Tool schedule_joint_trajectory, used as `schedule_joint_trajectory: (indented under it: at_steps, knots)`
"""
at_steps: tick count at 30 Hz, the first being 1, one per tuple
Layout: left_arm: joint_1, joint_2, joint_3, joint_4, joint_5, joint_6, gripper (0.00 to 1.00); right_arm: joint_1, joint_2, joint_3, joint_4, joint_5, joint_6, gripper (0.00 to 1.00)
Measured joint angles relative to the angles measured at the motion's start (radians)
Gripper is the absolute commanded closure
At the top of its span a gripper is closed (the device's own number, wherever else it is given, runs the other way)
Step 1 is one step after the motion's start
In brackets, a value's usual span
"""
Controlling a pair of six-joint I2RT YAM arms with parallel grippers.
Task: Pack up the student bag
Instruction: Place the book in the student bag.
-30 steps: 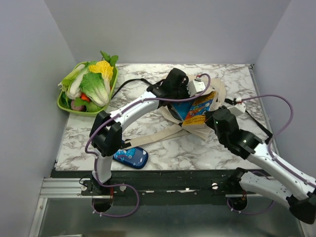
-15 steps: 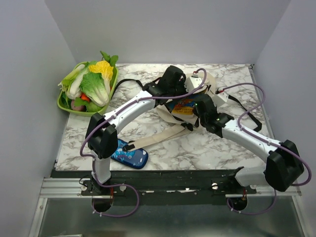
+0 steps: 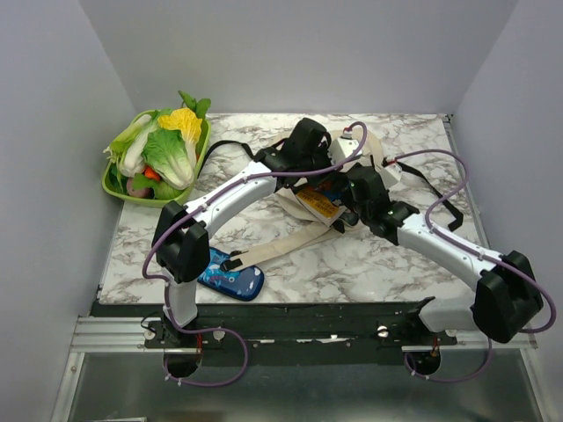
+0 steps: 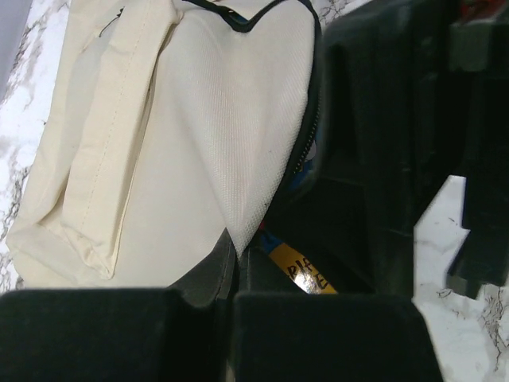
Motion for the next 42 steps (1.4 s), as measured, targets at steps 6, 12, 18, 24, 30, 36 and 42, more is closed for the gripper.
schedule_joint_trajectory:
  at_steps: [6,12,18,24,30,36,42]
  knots:
    - [0.000,0.000,0.000,-0.001,0.001,-0.002,1.00,0.000,-0.161,-0.112,-0.006,-0.014,-0.002,0.51]
    - [0.006,0.000,0.001,-0.002,0.008,-0.008,1.00,-0.006,-0.188,-0.197,-0.014,-0.039,0.016,0.53]
    - [0.013,0.000,0.014,-0.011,0.019,-0.016,1.00,-0.015,-0.106,-0.192,-0.013,-0.064,0.018,0.62]
    - [0.013,0.000,0.025,-0.034,0.034,-0.016,1.00,-0.040,0.012,-0.124,0.051,-0.113,0.014,0.77]
    - [0.014,0.000,0.040,-0.055,0.047,-0.014,1.00,-0.050,0.145,-0.016,0.102,-0.157,0.015,0.80]
    - [0.020,0.000,0.049,-0.064,0.060,-0.007,1.00,-0.052,0.190,0.034,0.113,-0.177,0.016,0.80]
    - [0.033,0.000,0.055,-0.084,0.082,-0.008,0.84,-0.055,0.087,-0.059,0.123,-0.193,0.026,0.30]
